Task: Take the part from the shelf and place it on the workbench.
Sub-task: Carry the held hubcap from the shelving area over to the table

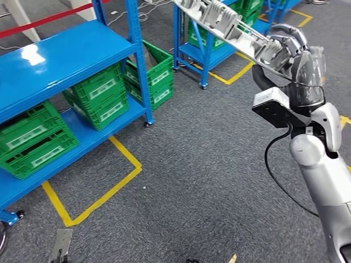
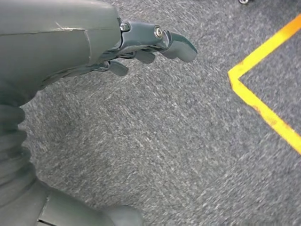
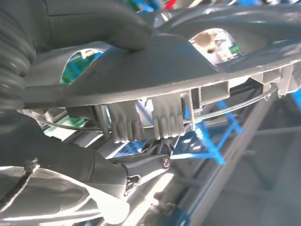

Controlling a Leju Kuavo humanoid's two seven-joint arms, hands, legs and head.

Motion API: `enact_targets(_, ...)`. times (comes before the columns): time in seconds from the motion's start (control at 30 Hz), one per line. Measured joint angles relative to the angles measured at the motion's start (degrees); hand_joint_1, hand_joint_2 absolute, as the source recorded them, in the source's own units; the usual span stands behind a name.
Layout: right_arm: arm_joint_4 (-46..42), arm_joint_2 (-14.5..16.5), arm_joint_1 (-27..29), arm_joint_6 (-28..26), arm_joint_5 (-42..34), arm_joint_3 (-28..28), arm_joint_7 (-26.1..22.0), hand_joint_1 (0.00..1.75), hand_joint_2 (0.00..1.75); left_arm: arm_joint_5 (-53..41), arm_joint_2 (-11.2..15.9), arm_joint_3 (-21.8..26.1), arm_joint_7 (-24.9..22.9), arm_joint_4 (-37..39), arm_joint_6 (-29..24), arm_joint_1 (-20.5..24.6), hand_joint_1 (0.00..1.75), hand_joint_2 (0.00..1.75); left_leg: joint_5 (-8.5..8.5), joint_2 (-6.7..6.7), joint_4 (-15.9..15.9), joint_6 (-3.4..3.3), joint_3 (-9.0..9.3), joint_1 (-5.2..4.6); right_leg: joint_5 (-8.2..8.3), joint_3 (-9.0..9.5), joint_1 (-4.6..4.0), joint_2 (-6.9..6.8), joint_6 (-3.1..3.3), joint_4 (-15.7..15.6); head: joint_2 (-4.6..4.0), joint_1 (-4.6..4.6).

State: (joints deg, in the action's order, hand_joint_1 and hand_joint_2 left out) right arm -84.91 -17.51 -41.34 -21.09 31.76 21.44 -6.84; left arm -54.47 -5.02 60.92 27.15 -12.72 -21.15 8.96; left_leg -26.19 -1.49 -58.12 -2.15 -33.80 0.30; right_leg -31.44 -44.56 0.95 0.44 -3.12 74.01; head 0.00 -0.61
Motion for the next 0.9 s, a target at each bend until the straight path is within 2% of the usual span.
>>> enact_targets(0.03, -0.05, -0.10, 0.36, -0.02, -0.02, -0.26, -0.14, 1.75, 1.75, 0.14, -0.03, 0.11, -0.06, 0.00, -0.02, -0.11, 0.00, 1.75, -0.02, -0.63, -0.04, 0.02, -0.01, -0.02, 1.05, 0.82, -0.01, -0.15, -0.02, -1.25, 0.00, -0.01)
enact_targets(0.07, -0.17, -0.26, 0.73, -0.03, 0.00, -0.49, -0.37, 1.75, 1.75, 0.30, -0.09, 0.23, -0.14, 0.00, -0.03, -0.20, 0.00, 1.75, -0.07, -1.23, -0.08, 0.09, 0.01, -0.03, 2.74, 2.75, -0.03, -0.62, 0.03, -4.53, 0.00, -0.02)
enact_targets(0.13, -0.82, -0.65, 1.73, -0.26, 0.12, -0.99, -1.04, 1.75, 1.75, 0.80, -0.22, 0.55, -0.30, 0.00, -0.04, -0.47, 0.00, 1.75, -0.28, -2.27, -0.33, 0.43, -0.02, -0.28, 5.04, 7.21, -0.42, -2.78, 0.43, -12.31, 0.00, -0.02)
enact_targets(0.17, -1.35, -0.82, 2.47, -0.64, 0.20, -1.33, -1.43, 1.75, 1.75, 1.11, -0.28, 0.78, -0.34, 0.00, -0.05, -0.70, 0.00, 1.75, -0.39, -2.72, -0.45, 0.65, -0.05, -0.45, 5.44, 8.60, -0.64, -3.56, 0.80, -14.71, 0.00, 0.00)
enact_targets(0.2, -1.92, -0.99, 3.38, -1.14, 0.28, -1.72, -1.76, 1.75, 1.75, 1.39, -0.32, 1.03, -0.36, 0.00, -0.08, -0.97, 0.00, 1.75, -0.47, -3.17, -0.53, 0.85, -0.06, -0.60, 5.36, 9.17, -0.87, -3.86, 1.20, -15.73, 0.00, 0.02)
enact_targets(0.27, -3.01, -1.35, 5.28, -2.11, 0.39, -2.54, -2.14, 1.75, 1.75, 1.75, -0.40, 1.46, -0.39, 0.01, -0.19, -1.45, 0.00, 1.75, -0.64, -3.94, -0.57, 1.25, 0.04, -0.64, 5.58, 9.21, -0.91, -2.80, 1.99, -15.92, 0.00, 0.03)
enact_targets(0.33, -3.84, -1.64, 6.63, -2.43, 0.46, -3.20, -2.18, 1.75, 1.75, 1.82, -0.55, 1.67, -0.42, 0.02, -0.27, -1.67, 0.00, 1.75, -2.12, -2.41, -2.01, 1.85, -0.33, -0.39, 5.88, 9.15, -0.66, -1.77, 2.63, -16.09, 0.00, 0.13)
enact_targets(0.4, -4.39, -1.74, 7.44, -2.48, 0.50, -3.53, -2.19, 1.75, 1.75, 2.04, -0.63, 1.86, -0.37, 0.02, -0.28, -1.83, 0.00, 1.75, -5.75, 0.15, -7.63, 2.31, -2.40, -0.12, 6.09, 9.07, -0.46, -0.70, 3.07, -16.17, 0.00, 0.25)
enact_targets(0.47, -4.80, -1.76, 8.41, -2.61, 0.50, -3.92, -2.43, 1.75, 1.75, 2.56, -0.62, 2.17, 0.12, 0.02, -0.30, -1.96, 0.00, 1.75, -8.88, 0.98, -14.74, 2.45, -5.19, -0.05, 6.18, 8.98, -0.46, 0.58, 3.24, -16.13, 0.00, 0.24)
enact_targets(0.5, -5.02, -1.76, 8.95, -2.68, 0.50, -4.19, -2.62, 1.75, 1.75, 2.79, -0.63, 2.33, 0.52, 0.02, -0.29, -1.92, 0.00, 1.75, -9.01, 1.09, -16.35, 2.45, -5.79, -0.05, 6.21, 8.95, -0.46, 1.26, 3.26, -16.09, 0.00, 0.25)
enact_targets(0.53, -5.25, -1.76, 9.41, -2.74, 0.50, -4.48, -2.81, 1.75, 1.75, 2.98, -0.64, 2.46, 0.87, 0.02, -0.28, -1.78, 0.00, 1.75, -8.03, 1.19, -15.80, 2.39, -5.45, -0.03, 6.25, 8.94, -0.45, 1.93, 3.23, -16.02, 0.00, 0.24)
enact_targets(0.57, -5.49, -1.76, 9.74, -2.76, 0.50, -4.75, -2.97, 1.75, 1.75, 3.08, -0.66, 2.53, 1.10, 0.01, -0.28, -1.57, 0.00, 1.75, -6.13, 1.48, -13.14, 2.27, -4.17, 0.01, 6.28, 8.95, -0.44, 2.59, 3.19, -15.94, 0.00, 0.25)
enact_targets(0.63, -5.99, -1.76, 10.11, -2.85, 0.52, -5.22, -3.19, 1.75, 1.75, 3.16, -0.69, 2.57, 1.12, 0.01, -0.30, -1.08, 0.00, 1.75, -2.51, 3.40, -5.71, 1.88, -0.76, 0.19, 6.40, 8.80, -0.43, 3.82, 2.94, -15.76, 0.00, 0.21)
enact_targets(0.67, -6.22, -1.76, 10.20, -2.92, 0.54, -5.42, -3.31, 1.75, 1.75, 3.16, -0.73, 2.60, 0.99, 0.01, -0.34, -0.86, 0.00, 1.75, -1.71, 4.34, -2.94, 1.72, 0.45, 0.26, 6.53, 8.57, -0.40, 4.39, 2.70, -15.65, 0.00, 0.22)
enact_targets(0.7, -6.48, -1.75, 10.31, -3.07, 0.59, -5.63, -3.46, 1.75, 1.75, 3.14, -0.80, 2.62, 0.74, 0.01, -0.44, -0.67, 0.00, 1.75, -1.60, 4.93, -1.54, 1.60, 1.00, 0.24, 6.73, 8.24, -0.30, 4.94, 2.35, -15.60, 0.00, 0.19)
enact_targets(0.77, -6.98, -1.76, 10.59, -3.45, 0.72, -6.12, -3.74, 1.75, 1.75, 3.01, -1.09, 2.64, 0.21, 0.02, -0.75, -0.46, 0.00, 1.75, -1.75, 4.32, -0.93, 1.30, 1.15, 0.09, 7.20, 7.70, -0.05, 6.05, 1.49, -15.72, 0.00, 0.20)
enact_targets(0.8, -7.25, -1.77, 10.82, -3.61, 0.79, -6.45, -3.83, 1.75, 1.75, 2.92, -1.30, 2.65, 0.02, 0.02, -0.88, -0.39, 0.00, 1.75, -1.52, 3.68, -0.71, 0.98, 1.16, 0.10, 7.17, 7.36, 0.02, 5.98, 1.16, -15.69, 0.00, 0.18)
enact_targets(0.83, -7.48, -1.78, 10.96, -3.69, 0.83, -6.75, -3.88, 1.75, 1.75, 2.83, -1.48, 2.66, -0.05, 0.01, -0.96, -0.37, 0.00, 1.75, -1.27, 3.04, -0.40, 0.60, 1.21, 0.15, 6.55, 6.80, -0.06, 5.15, 0.93, -14.94, 0.00, 0.04)
enact_targets(0.9, -7.80, -1.78, 11.25, -3.72, 0.91, -7.11, -3.94, 1.75, 1.75, 2.71, -1.71, 2.66, -0.09, 0.00, -0.99, -0.39, 0.00, 1.75, -0.89, 1.76, 0.03, 0.02, 1.19, 0.19, 3.58, 4.38, -0.21, 2.21, 0.65, -10.04, 0.00, -0.30)
